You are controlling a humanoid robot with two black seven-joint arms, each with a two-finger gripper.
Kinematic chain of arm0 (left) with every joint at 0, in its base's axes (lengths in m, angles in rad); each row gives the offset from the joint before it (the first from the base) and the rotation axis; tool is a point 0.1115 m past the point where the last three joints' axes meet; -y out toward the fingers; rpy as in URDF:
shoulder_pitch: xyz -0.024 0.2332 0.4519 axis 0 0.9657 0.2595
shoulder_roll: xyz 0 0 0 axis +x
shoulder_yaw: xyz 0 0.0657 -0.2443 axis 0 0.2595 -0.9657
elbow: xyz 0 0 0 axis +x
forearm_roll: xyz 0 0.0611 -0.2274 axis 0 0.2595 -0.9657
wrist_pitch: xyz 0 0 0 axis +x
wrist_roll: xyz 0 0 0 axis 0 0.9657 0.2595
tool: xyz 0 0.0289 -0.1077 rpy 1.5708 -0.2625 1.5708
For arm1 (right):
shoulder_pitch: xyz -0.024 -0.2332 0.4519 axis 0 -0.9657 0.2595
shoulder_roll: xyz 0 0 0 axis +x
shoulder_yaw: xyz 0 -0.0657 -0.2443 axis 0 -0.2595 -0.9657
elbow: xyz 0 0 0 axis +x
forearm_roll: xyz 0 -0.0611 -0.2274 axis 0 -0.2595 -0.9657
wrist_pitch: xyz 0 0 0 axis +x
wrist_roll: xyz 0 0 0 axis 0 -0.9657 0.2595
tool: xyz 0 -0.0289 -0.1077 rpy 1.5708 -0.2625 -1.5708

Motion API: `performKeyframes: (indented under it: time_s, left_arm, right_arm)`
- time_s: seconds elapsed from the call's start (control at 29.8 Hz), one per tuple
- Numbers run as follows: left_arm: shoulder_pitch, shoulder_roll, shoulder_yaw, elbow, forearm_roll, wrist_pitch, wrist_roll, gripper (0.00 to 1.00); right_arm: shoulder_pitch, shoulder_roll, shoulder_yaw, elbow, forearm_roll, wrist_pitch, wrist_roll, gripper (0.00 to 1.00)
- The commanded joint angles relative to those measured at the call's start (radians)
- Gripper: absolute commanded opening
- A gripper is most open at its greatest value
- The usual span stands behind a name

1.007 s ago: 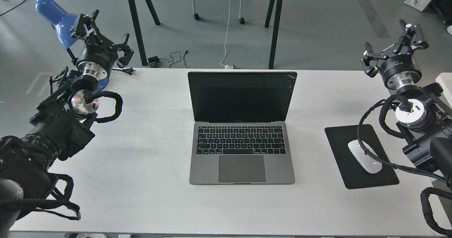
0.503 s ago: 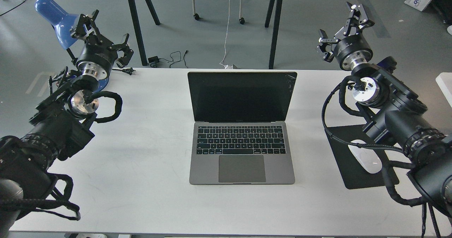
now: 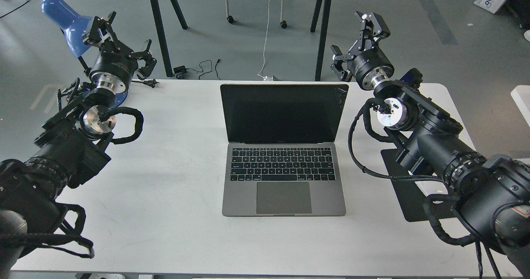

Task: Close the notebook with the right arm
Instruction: 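Raise the right gripper and move it toward the laptop's screen, then bring the right gripper over the top edge of the laptop screen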

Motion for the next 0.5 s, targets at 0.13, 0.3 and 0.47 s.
performKeyframes:
  time_s: [0.13, 0.3, 0.47]
  left_arm:
    - [0.0, 0.0, 0.0, -0.001, 0.002, 0.0, 0.001, 1.0]
    - [0.0, 0.0, 0.0, -0.001, 0.002, 0.0, 0.001, 1.0]
    - [0.0, 0.0, 0.002, -0.001, 0.002, 0.0, 0.0, 1.0]
  right_arm:
    - [-0.016, 0.0, -0.022, 0.018, 0.003, 0.007, -0.009, 1.0]
    - [-0.05, 0.0, -0.042, 0.1, 0.003, 0.007, -0.012, 1.0]
    - [-0.082, -0.059, -0.051, 0.229, 0.001, -0.001, -0.02, 1.0]
